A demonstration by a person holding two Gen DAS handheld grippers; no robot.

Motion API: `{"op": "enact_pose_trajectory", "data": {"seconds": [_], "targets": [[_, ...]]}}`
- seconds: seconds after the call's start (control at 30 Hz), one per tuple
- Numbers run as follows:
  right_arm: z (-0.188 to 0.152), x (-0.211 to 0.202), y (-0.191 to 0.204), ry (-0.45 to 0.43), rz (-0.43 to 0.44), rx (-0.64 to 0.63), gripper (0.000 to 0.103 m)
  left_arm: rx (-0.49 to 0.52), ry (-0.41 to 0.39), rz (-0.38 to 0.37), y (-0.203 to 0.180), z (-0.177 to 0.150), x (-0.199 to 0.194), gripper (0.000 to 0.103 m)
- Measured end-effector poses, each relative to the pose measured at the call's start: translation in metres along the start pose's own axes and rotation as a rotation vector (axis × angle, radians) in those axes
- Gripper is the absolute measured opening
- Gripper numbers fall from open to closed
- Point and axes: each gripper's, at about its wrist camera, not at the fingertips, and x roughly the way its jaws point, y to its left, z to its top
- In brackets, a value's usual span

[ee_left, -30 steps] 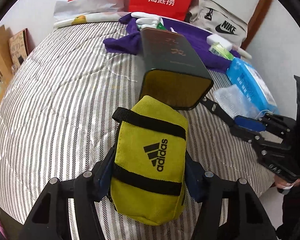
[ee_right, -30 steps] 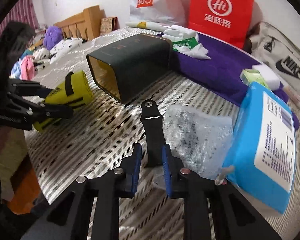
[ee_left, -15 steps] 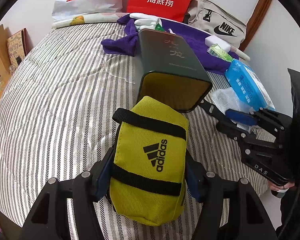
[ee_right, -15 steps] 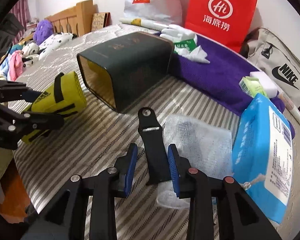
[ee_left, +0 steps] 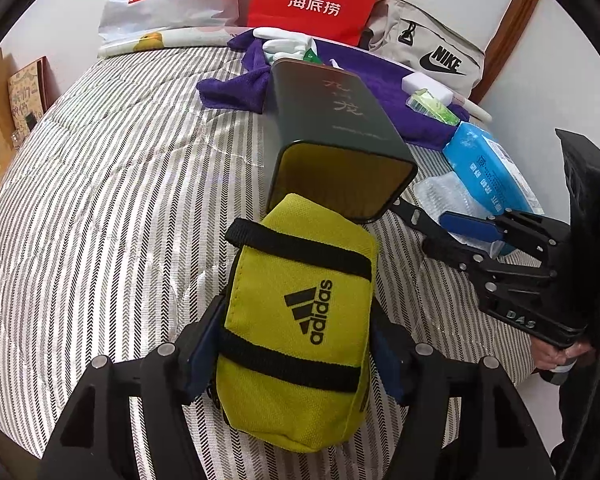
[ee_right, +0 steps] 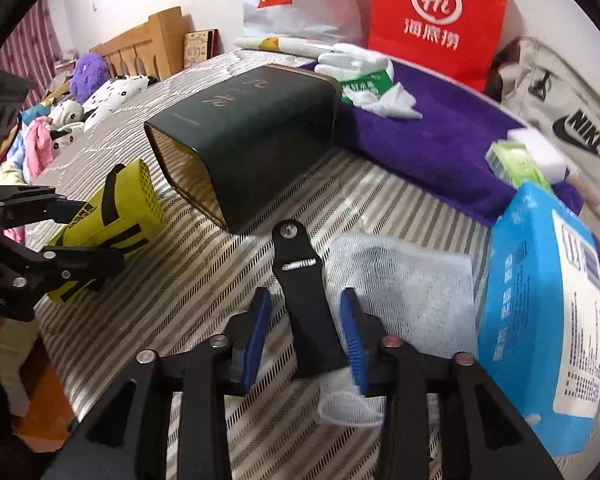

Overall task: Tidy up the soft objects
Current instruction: 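Grasp the black strap with the right tool while the left tool lifts the yellow pouch, then carry the black strap with the right tool while the left tool carries the pouch toward the towel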

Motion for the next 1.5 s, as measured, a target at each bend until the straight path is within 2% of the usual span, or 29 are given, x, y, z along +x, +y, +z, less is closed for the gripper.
{"op": "enact_pose_trajectory", "data": {"seconds": [0.03,0.13,0.27,0.33,0.53,0.67,0.73,0.83,1.0,1.17,1.37,1.5], "targets": [[0.000,0.000,0.001,-0.006,-0.003,-0.003,0.023,-0.001,0.000,-0.003,0.000,0.000,0.000,0.064],[0.003,-0.002,-0.004,0.013,0.017,0.027,0.022,-0.007,0.002,-0.011,0.002,0.001,0.000,0.064],[-0.002,-0.008,-0.001,0.069,0.093,0.051,0.021,-0.016,0.000,-0.019,0.004,0.001,-0.001,0.065],[-0.005,-0.007,0.003,0.083,0.082,0.043,0.022,-0.015,-0.001,-0.018,0.003,0.001,0.000,0.066],[-0.006,-0.004,0.006,0.014,0.056,0.014,0.022,-0.006,0.000,-0.005,0.000,0.001,0.001,0.066],[-0.008,-0.006,0.008,-0.002,0.043,-0.001,0.021,-0.047,-0.011,-0.026,0.005,0.001,0.000,0.066],[-0.008,-0.011,0.006,0.001,0.054,0.024,0.021,-0.060,-0.006,-0.025,0.006,0.001,0.000,0.066],[-0.013,-0.033,0.003,-0.040,0.068,0.042,0.021,-0.064,0.003,-0.014,0.004,0.000,0.000,0.066],[-0.034,-0.065,-0.011,-0.066,0.080,0.093,0.021,-0.053,0.016,0.024,-0.003,0.000,0.002,0.066],[-0.065,-0.087,-0.029,-0.072,0.045,0.127,0.021,-0.058,0.033,0.035,-0.009,0.000,0.003,0.066],[-0.104,-0.093,-0.054,-0.027,-0.021,0.175,0.021,-0.048,0.040,0.056,-0.019,-0.003,0.004,0.066],[-0.120,-0.092,-0.069,-0.012,-0.042,0.218,0.021,-0.031,0.046,0.097,-0.026,-0.002,0.007,0.067]]}}
